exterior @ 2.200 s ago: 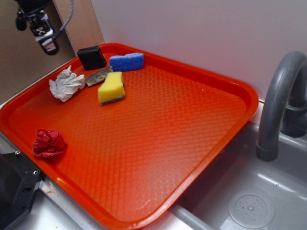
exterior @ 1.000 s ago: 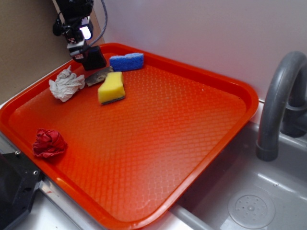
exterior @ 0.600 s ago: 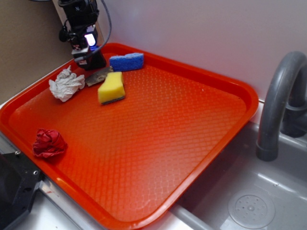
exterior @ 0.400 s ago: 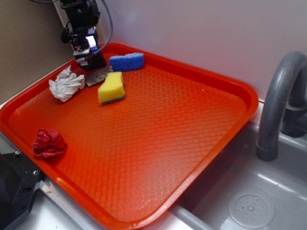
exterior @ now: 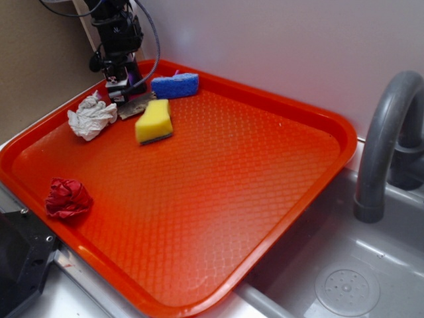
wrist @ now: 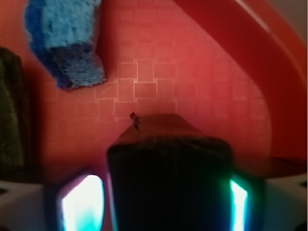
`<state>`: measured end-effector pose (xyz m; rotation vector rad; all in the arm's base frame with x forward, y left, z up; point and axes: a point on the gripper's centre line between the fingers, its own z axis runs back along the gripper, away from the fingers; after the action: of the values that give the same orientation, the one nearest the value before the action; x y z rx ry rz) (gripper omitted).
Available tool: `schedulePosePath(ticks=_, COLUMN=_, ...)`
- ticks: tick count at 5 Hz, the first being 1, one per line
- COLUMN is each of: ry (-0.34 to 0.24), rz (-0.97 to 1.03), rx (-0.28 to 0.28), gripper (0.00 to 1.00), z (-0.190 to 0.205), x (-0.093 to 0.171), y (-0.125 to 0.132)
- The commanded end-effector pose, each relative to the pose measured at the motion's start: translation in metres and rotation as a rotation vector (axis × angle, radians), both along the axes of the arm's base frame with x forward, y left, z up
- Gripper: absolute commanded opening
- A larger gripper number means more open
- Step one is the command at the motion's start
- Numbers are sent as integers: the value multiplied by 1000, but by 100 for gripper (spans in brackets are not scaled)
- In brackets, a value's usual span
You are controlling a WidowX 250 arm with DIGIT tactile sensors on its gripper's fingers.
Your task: Grab the black box.
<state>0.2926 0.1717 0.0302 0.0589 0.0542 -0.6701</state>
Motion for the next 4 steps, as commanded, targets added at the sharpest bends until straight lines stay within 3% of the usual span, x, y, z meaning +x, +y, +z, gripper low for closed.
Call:
schedulePosePath(ticks=1, ry=-57, rz=140, rx=27, gripper=0, z=70, x=11, y=-51)
schedulePosePath(ticks=2, ry=-134, rz=390, rx=20, gripper=0, z=122, x=-6, y=-95)
schedulePosePath(ticks=3, ry=-247, rz=640, rx=7, gripper=0, z=173, x=-45, y=-139)
schedulePosePath(ticks=4, ry=-247, rz=896, rx=-23, gripper=0, z=226, x=-57, y=-161)
